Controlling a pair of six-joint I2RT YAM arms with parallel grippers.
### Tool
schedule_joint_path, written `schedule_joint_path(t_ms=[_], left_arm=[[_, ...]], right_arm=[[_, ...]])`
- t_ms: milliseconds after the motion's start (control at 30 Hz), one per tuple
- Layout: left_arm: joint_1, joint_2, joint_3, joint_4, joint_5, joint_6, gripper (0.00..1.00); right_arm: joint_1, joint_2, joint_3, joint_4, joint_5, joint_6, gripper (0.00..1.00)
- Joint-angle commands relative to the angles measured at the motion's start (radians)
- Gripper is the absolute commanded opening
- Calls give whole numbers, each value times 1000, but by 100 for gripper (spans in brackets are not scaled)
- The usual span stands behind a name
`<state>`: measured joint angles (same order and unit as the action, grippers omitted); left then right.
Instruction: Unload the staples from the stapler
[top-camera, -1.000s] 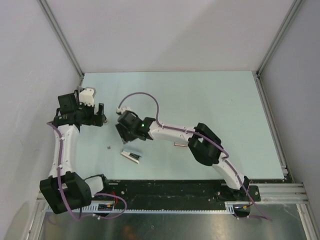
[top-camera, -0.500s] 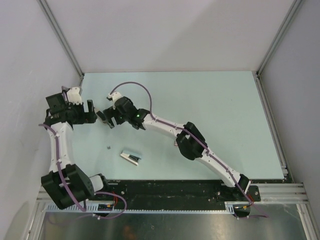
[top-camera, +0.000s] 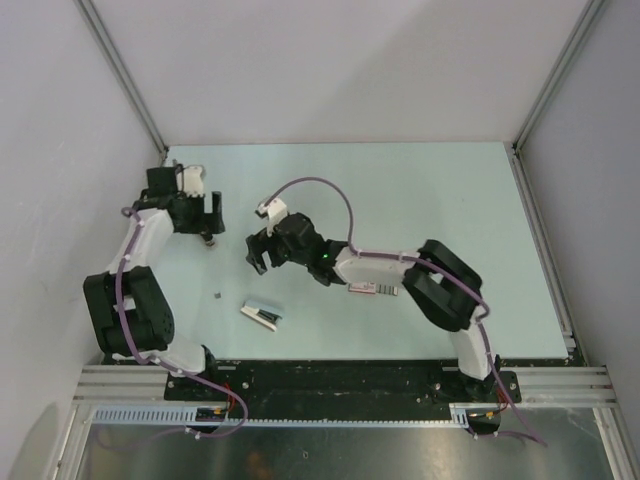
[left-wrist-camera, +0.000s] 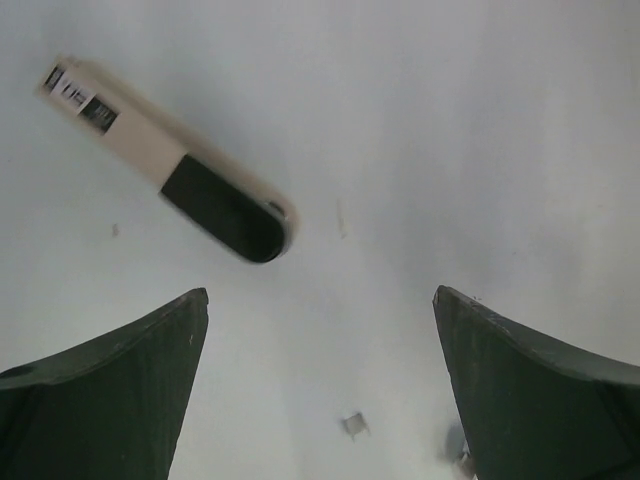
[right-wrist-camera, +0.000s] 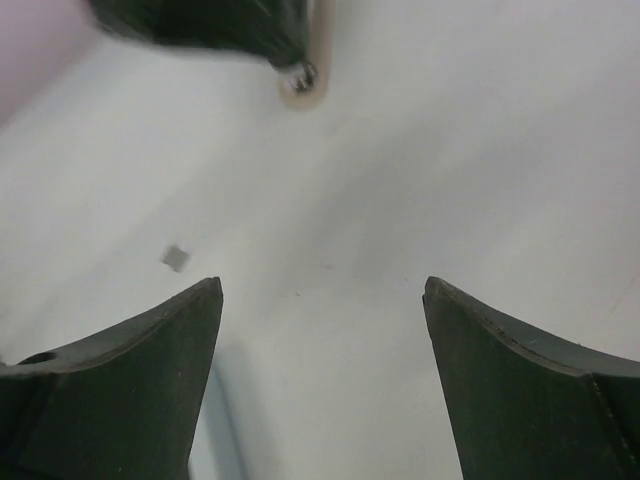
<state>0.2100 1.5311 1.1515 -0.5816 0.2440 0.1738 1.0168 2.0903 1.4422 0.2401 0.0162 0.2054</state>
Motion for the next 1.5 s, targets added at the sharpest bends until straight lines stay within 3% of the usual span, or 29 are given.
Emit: schedule_joint_path(t_ms=[0,400,833,1100,1333,1467], left_arm=[[-75,-11,32,77,-118,-73,100],[-163,52,-15,160,-356,-249,99],[-145,207,-2,163,-349,-419,95],[-115,245,14,178,-322,-426,64],[-113,253,12,188,-277,-415,23],[-138,239,4,189,-263,-394,12]], right_arm=[[13,-154,-74,157,15,-18,86],[-9,-253,-186,167,-63,21,84],[-35,-309,-264,164,-83,43,78],[-53,-284,-269,163,-145,70,69],[-56,-268,-269,155,-179,67,62],[-63,-270,-268,146,-192,70,59]])
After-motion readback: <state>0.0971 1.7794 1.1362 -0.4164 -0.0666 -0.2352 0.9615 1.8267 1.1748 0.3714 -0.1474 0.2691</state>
